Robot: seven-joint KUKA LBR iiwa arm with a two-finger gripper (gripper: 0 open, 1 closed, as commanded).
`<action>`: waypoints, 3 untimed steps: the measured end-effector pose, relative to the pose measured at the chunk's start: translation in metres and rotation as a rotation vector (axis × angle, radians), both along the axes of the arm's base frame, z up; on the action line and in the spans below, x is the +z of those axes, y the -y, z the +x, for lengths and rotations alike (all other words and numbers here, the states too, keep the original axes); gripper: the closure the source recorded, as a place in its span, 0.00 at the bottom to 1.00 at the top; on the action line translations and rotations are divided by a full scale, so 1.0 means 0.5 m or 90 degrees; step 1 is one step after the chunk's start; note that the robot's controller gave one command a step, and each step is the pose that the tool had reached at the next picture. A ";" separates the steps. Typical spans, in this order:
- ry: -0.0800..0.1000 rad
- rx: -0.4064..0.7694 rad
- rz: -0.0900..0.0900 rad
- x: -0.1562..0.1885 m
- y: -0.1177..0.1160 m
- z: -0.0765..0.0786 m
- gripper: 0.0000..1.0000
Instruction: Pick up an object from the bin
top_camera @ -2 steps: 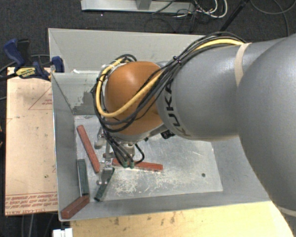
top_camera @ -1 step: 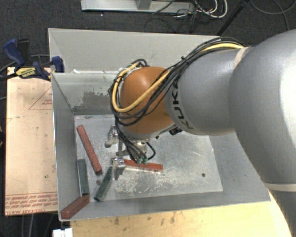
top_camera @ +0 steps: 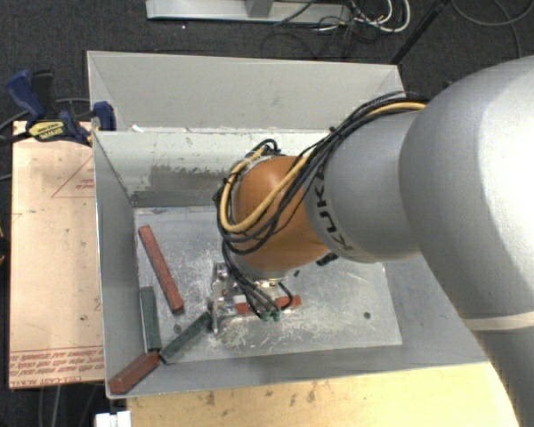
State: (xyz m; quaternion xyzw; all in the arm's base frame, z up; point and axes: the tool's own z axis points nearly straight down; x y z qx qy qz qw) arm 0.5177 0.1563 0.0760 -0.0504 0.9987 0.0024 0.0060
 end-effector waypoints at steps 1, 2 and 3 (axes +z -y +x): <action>-0.002 0.000 -0.001 0.000 0.000 0.000 1.00; -0.008 0.029 -0.003 0.057 0.006 -0.030 1.00; -0.008 0.010 -0.003 0.128 -0.002 -0.035 1.00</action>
Offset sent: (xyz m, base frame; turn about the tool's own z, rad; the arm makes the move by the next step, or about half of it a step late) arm -0.0189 -0.0041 0.0443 -0.0648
